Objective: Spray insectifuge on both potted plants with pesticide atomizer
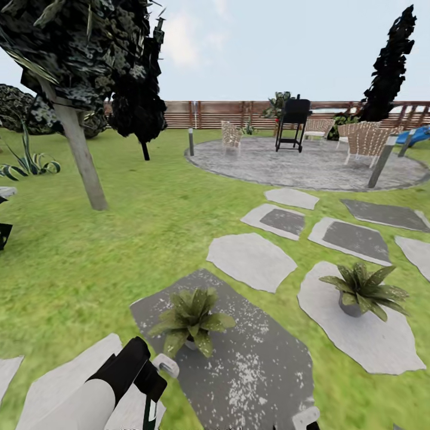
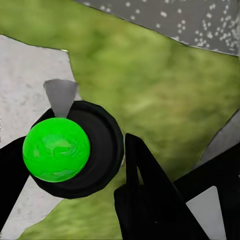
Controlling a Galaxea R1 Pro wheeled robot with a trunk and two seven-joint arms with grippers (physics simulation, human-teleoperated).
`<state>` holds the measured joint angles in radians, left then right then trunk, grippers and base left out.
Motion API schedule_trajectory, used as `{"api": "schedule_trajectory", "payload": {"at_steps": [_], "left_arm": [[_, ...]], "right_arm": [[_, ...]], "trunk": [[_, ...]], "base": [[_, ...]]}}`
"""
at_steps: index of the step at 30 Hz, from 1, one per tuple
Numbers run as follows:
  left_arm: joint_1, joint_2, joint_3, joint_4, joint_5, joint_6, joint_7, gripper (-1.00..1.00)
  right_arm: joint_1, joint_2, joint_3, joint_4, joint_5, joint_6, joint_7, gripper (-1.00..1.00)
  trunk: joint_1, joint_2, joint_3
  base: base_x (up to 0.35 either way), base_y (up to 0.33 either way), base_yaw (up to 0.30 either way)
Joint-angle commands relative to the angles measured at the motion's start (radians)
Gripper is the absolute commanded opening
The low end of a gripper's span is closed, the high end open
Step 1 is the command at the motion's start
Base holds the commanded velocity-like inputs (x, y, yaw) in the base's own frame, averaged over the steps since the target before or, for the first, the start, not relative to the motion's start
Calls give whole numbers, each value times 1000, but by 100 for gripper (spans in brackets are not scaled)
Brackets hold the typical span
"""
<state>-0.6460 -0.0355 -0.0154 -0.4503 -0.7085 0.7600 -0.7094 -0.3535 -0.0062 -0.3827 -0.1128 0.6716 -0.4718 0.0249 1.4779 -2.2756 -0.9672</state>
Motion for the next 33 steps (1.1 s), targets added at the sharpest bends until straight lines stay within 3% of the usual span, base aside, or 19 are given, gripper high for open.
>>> {"api": "schedule_trajectory", "payload": {"at_steps": [1,26,33], "left_arm": [[0,0,-1,-2,-8,2,-9,-100],[0,0,0,-7,-8,2,-9,-100],[0,0,0,-7,-8,2,-9,-100]], "right_arm": [[-1,0,-8,1,6,-4,2,100],[-1,0,-8,1,6,-4,2,100],[-1,0,-8,1,6,-4,2,100]], "trunk": [[-1,0,-1],[-1,0,-1],[-1,0,-1]], "base": [[-124,283,-300],[4,332,-299],[71,296,-59]]}}
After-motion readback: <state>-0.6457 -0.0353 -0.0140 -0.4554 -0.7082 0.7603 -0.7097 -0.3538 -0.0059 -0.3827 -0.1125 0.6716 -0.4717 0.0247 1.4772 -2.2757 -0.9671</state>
